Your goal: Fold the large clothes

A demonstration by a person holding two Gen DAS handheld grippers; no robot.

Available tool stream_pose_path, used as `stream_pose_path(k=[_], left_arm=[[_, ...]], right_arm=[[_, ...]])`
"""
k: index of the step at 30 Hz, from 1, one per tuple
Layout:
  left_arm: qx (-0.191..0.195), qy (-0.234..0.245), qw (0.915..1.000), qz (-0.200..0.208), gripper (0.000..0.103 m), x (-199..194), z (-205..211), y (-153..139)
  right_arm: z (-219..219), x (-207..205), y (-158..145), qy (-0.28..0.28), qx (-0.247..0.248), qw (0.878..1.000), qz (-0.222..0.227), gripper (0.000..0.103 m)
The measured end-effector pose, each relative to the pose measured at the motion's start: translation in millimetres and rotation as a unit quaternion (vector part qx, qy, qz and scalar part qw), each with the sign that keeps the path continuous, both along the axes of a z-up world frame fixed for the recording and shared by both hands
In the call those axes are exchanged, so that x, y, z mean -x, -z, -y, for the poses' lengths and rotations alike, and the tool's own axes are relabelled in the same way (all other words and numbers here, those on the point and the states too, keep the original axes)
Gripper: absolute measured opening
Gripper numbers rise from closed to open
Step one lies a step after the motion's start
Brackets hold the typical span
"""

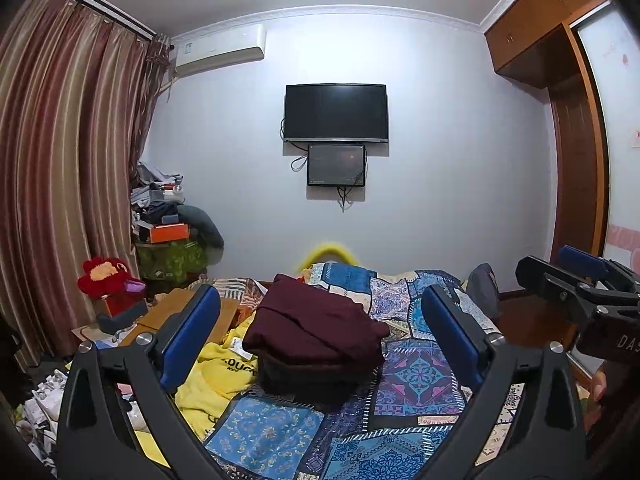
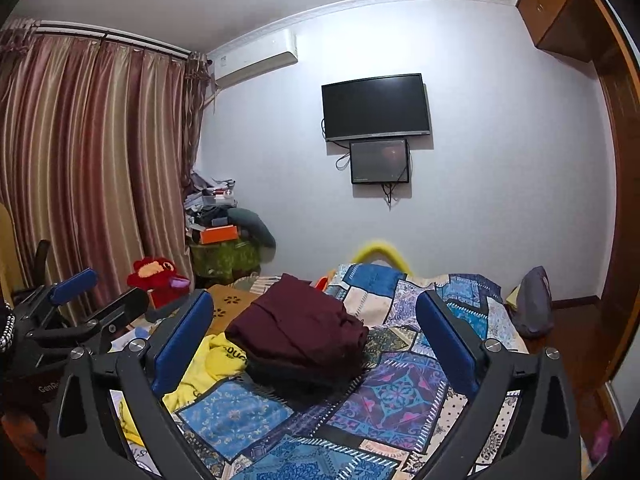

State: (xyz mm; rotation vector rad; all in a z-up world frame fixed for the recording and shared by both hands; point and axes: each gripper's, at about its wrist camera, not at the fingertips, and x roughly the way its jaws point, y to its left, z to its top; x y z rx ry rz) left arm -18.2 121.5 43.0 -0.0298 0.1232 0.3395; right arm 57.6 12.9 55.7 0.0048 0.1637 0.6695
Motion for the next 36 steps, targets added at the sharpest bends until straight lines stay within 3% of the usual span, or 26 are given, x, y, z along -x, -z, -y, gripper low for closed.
stream_pose_path(k=[36], left_arm=[[0.022, -0.003, 0.9997, -0.007, 0.102, 0.1, -19.2, 5.8]], right_arm=[[-1.8, 1.3, -2.4, -0.006, 0.007, 1.000, -0.013, 0.101]])
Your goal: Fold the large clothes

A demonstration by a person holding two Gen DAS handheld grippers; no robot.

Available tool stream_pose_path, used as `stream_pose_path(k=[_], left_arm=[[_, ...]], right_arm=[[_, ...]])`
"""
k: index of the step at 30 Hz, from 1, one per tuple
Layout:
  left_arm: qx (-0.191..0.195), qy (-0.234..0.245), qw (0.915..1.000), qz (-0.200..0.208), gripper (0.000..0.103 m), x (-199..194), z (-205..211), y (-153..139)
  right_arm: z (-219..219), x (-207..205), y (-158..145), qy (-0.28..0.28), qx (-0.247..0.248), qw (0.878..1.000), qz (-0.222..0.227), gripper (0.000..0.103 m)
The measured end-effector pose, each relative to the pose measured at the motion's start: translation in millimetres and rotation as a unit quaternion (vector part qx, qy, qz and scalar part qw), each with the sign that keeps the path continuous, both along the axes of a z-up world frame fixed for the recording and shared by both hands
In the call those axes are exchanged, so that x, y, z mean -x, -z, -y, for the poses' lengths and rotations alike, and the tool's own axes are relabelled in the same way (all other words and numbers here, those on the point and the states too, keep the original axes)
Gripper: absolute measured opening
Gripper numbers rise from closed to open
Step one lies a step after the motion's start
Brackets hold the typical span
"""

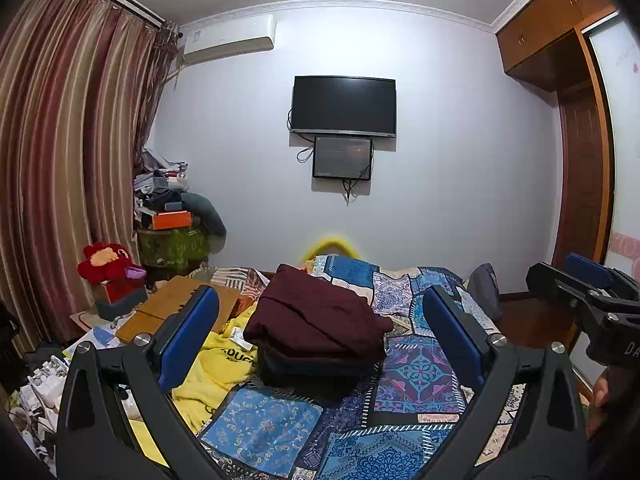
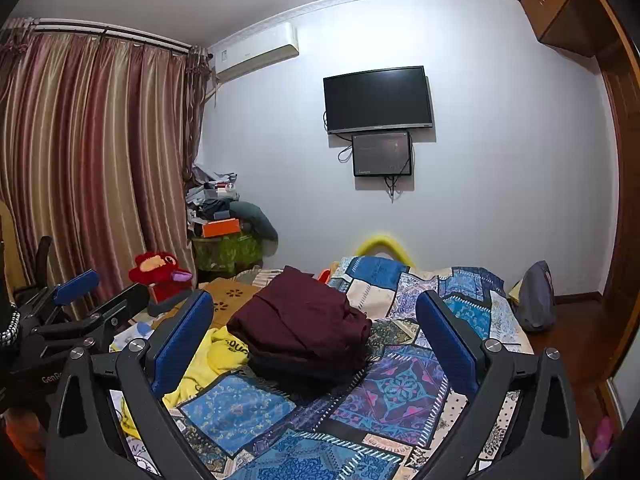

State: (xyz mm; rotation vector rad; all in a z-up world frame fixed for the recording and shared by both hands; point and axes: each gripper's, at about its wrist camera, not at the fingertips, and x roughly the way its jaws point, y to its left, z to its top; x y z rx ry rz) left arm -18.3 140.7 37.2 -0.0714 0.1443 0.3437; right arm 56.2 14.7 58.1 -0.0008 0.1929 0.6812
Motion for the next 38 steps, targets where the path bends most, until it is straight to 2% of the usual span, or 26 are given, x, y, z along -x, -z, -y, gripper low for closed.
stream_pose_path(k=[9, 16, 38], left_arm=[[0.001, 0.003, 1.0000, 0.000, 0.102, -0.5, -0.4, -0.2], [0.009, 0.028, 0.9995, -0.013, 0.102, -6.7, -1.6, 0.3], [0.003, 0.026, 0.9995, -0.015, 0.102, -8.0, -1.4, 2.5]], right_arm=[[-1.2, 1.0, -0.1, -0.001, 0.000, 1.000, 0.001, 0.101], [-1.7, 1.2, 2.3, 0.000, 0.000, 1.000, -0.001, 0.101], [-1.4, -3.2, 4.0, 0.002, -0.002, 1.000, -0.008, 0.101]])
